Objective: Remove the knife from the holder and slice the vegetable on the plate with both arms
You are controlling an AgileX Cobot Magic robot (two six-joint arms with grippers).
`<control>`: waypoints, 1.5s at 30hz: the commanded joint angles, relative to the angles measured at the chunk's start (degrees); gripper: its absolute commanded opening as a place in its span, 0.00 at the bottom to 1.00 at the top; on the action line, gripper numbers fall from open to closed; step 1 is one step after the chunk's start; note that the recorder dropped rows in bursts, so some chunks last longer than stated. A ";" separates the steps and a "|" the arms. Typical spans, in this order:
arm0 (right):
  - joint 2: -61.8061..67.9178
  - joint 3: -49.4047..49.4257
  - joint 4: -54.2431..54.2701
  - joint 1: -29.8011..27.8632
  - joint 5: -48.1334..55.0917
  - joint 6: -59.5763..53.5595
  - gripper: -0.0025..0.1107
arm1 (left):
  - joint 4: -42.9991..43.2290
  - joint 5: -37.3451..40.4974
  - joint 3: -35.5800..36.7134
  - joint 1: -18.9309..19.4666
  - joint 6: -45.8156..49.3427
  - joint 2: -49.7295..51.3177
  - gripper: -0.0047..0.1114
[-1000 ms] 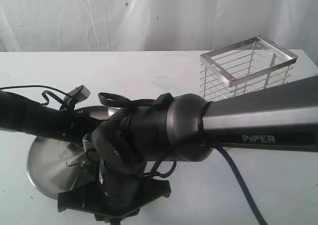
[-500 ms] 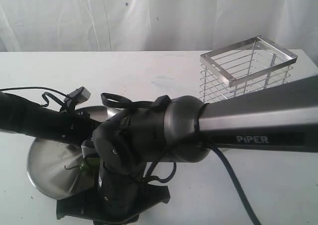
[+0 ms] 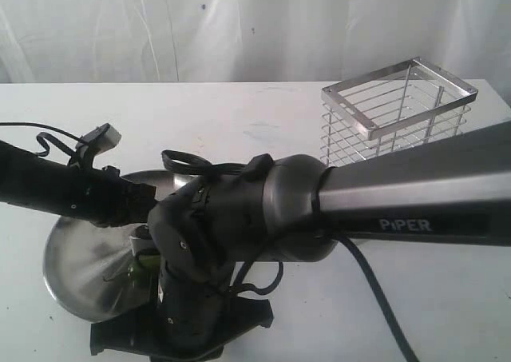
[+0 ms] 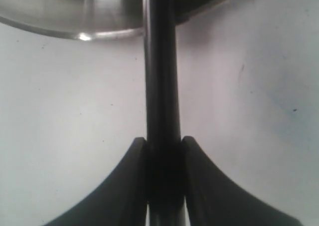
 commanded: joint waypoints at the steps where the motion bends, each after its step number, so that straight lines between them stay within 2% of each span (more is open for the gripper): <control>1: -0.25 0.19 0.23 -0.02 0.31 -0.46 0.02 | -0.17 4.55 1.93 -0.01 -0.07 -0.76 0.04; 12: -0.25 0.19 0.36 -0.02 1.15 -0.46 0.02 | -0.20 4.56 1.94 -1.18 1.49 -0.42 0.04; 29: -0.25 0.19 0.46 -0.02 2.09 -0.46 0.02 | -0.17 -4.27 4.07 -1.99 1.49 -0.42 0.04; 45: -0.25 0.19 -0.97 -0.02 6.88 -0.57 0.02 | -1.50 -4.27 4.28 -1.99 3.34 -0.42 0.04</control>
